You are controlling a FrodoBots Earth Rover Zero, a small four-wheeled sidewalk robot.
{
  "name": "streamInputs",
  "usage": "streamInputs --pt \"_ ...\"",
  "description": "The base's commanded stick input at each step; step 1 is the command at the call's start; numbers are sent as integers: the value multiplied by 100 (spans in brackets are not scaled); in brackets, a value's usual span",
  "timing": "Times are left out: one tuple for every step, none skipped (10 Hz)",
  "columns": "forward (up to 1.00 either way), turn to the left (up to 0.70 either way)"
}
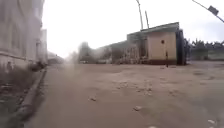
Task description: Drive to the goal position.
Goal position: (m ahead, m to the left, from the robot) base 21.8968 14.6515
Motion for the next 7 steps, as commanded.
streamInputs --pt "50 0" --pt "50 0" --pt "50 0" --pt "50 0" --pt "50 0" --pt "50 0" --pt "50 0"
